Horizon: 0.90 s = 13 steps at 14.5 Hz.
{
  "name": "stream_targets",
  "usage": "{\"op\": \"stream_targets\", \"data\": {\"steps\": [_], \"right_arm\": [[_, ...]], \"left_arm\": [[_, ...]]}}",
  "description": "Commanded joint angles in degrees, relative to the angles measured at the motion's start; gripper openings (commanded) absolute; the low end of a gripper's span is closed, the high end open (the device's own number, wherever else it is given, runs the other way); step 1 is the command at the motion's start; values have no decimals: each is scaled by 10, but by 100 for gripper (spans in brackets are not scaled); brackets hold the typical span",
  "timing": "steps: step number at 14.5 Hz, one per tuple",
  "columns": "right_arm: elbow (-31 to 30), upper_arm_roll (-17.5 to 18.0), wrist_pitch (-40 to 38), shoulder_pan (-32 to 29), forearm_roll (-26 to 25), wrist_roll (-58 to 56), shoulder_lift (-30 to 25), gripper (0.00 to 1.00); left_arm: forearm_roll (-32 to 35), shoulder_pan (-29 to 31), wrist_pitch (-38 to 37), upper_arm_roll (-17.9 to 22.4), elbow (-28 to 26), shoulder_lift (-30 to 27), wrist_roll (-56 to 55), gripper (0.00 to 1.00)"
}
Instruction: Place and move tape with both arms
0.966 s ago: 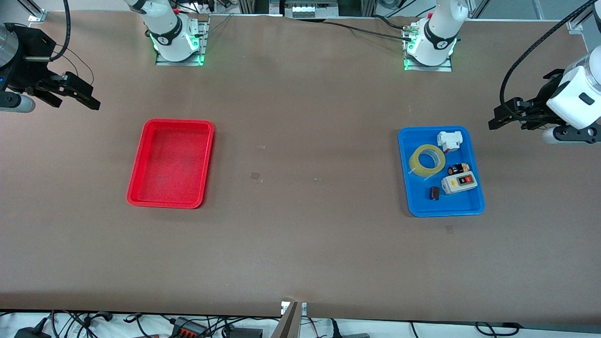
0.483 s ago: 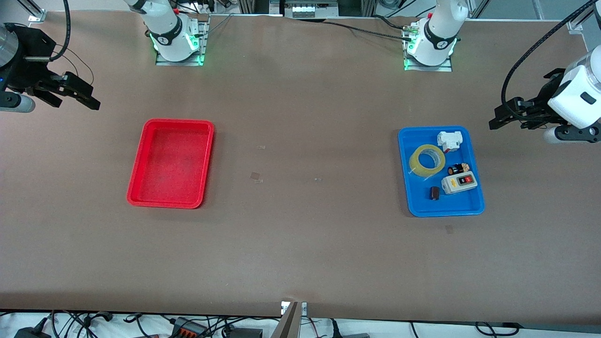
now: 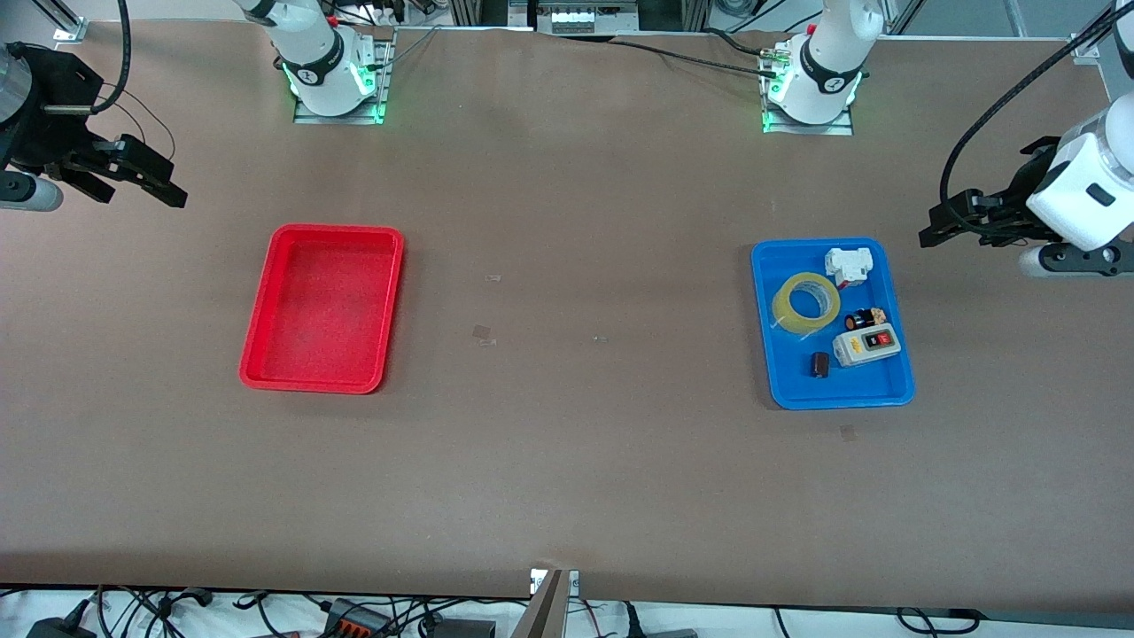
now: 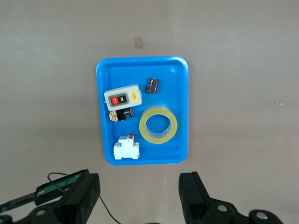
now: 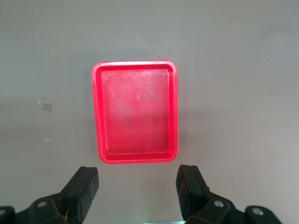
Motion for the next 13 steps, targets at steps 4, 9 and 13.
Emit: {"op": "stream_targets", "data": {"steps": [4, 9, 13], "right_arm": [[7, 3, -2, -4, -2, -4, 0, 98], [7, 3, -2, -6, 2, -6, 2, 98], [7, 3, -3, -6, 2, 1, 2, 98]], "left_arm": [[-6, 28, 118, 2, -128, 5, 7, 100], [-6, 24, 334, -4, -310, -10, 7, 100], [-6, 24, 489, -8, -420, 15, 7, 100]]}}
